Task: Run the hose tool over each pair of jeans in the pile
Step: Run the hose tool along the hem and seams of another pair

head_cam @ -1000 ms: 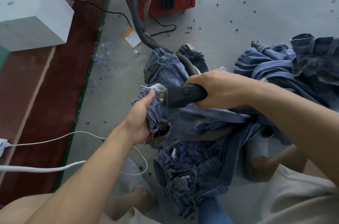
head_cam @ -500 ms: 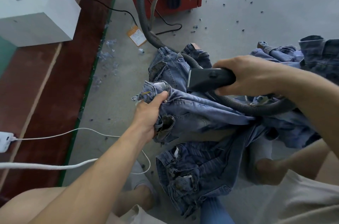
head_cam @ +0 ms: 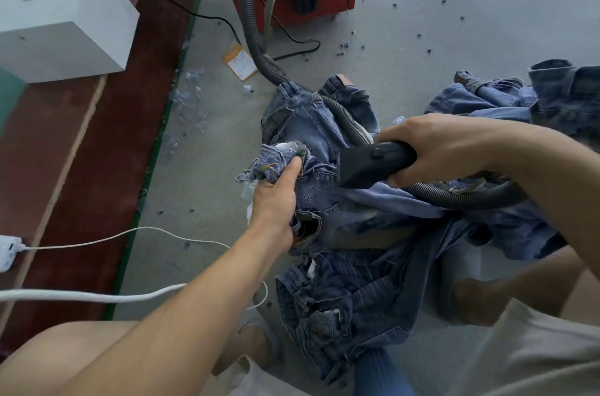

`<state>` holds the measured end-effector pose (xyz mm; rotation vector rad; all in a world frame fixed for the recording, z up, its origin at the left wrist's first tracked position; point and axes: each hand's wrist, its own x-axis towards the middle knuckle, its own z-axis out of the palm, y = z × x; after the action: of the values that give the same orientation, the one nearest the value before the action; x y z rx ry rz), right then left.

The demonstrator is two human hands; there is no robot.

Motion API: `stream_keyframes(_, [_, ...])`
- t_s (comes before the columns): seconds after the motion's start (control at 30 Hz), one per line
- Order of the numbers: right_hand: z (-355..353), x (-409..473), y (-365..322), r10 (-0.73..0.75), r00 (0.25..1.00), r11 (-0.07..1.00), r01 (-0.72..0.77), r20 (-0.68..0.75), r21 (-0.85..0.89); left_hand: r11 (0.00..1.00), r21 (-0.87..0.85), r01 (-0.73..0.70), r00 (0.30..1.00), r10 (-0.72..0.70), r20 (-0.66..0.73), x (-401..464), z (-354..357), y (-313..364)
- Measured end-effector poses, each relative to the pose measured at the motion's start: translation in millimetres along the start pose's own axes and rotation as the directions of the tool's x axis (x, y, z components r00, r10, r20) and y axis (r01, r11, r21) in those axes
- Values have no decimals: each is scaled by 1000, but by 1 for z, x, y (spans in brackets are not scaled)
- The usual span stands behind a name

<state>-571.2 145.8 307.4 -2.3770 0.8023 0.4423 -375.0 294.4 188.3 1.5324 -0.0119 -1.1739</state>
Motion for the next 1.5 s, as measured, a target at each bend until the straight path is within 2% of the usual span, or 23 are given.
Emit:
stream_keyframes(0.37, [1,3,2,-28,996,997,22,79,77,991,-51,121,991,-118,56,-2,17,3])
stream_keyframes(0.53, [13,10,-4,-63,998,995,65,-20,80,994,-30,105,994,-105,0,2,15,5])
stream_keyframes(0.7, [1,6,-1,-53,992,983,71,-113,167,994,22,103,995,-103,-11,1,14,5])
stream_keyframes(0.77, [-4,4,1,-47,993,984,65,-105,168,994,30,101,995,-101,-15,-1,15,6])
stream_keyframes(0.9, [6,6,-4,-35,998,997,38,-44,67,995,51,80,997,-79,-23,-4,16,6])
stream_keyframes(1.17, [15,9,-16,-74,984,994,87,-165,69,987,161,-26,999,30,-20,-8,18,9])
stream_keyframes(1.33, [-6,2,-5,12,964,992,23,-266,126,991,133,6,1000,-3,-28,-5,13,13])
stream_keyframes(1.5, [-12,-7,3,65,977,990,-37,-205,135,991,122,46,999,-44,-20,-6,9,15])
